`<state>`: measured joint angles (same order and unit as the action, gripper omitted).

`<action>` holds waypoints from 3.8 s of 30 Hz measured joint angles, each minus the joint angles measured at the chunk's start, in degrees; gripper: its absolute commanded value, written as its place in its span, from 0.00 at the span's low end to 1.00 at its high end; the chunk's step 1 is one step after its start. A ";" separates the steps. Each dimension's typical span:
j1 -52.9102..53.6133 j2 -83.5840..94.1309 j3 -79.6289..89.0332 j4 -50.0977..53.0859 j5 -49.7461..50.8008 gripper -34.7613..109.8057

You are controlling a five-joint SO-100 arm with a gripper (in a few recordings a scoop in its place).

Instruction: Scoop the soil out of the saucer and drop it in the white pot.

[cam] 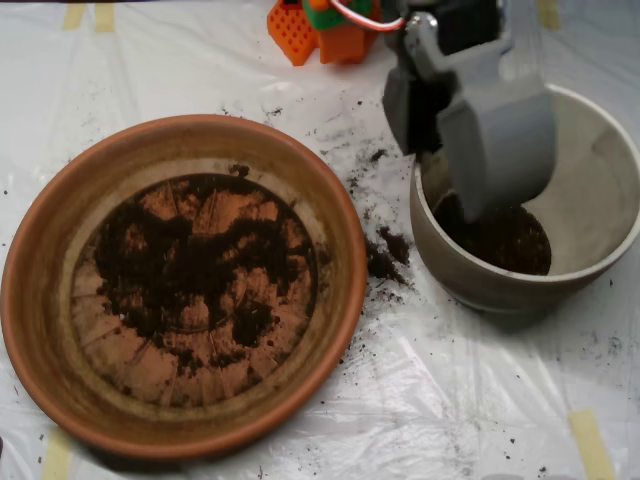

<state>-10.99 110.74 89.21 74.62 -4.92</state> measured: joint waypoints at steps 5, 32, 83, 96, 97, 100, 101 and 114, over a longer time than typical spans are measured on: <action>10.46 3.78 6.50 -4.75 -0.97 0.57; 47.20 -22.94 26.89 -31.82 4.75 0.54; 45.44 -41.66 1.85 -26.37 -9.14 0.26; 44.74 -49.57 -11.16 -21.09 -15.29 0.23; 44.65 -49.57 -11.43 -21.27 -14.85 0.23; 44.74 -49.13 -10.63 -23.12 -13.36 0.23; 44.56 -48.08 -9.14 -24.17 -13.27 0.23; 32.96 -12.74 7.65 -19.60 -9.58 0.24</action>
<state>21.97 98.00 96.86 55.02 -14.50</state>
